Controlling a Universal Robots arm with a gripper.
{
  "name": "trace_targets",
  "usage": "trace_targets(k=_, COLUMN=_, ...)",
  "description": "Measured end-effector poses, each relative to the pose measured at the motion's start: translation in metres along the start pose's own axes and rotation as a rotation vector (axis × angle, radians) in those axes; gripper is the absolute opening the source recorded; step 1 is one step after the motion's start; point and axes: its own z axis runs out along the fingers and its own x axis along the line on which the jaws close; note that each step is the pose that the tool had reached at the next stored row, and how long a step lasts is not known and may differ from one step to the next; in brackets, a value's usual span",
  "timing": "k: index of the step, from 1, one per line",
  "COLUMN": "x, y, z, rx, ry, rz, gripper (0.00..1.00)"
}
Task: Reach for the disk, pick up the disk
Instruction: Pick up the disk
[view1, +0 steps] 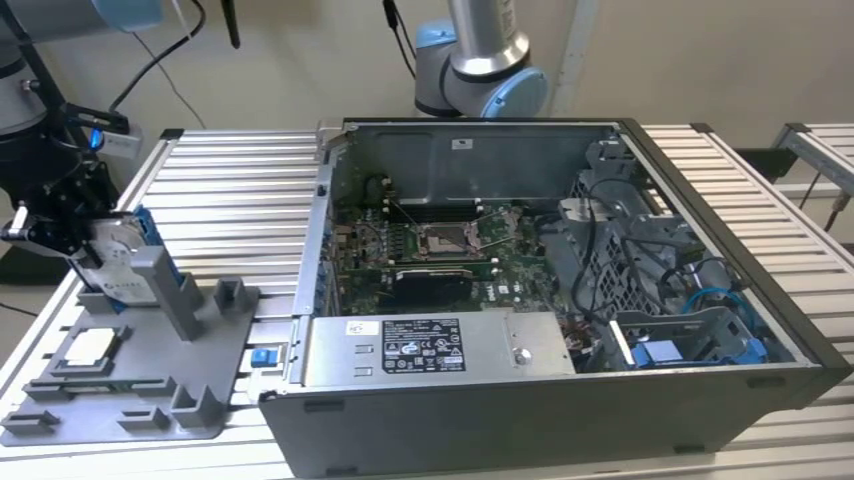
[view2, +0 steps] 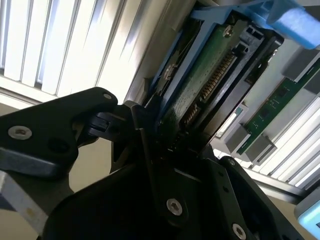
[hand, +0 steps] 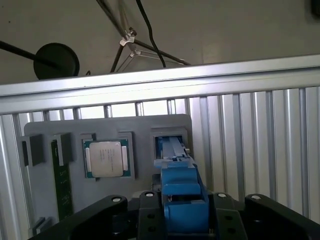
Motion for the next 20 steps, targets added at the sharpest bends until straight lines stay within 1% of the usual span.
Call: trace_targets(k=20, x=0.0000, y=0.0000, z=0.0000, rx=-0.0003, ry=-0.0033, rz=0.000, gripper=0.00)
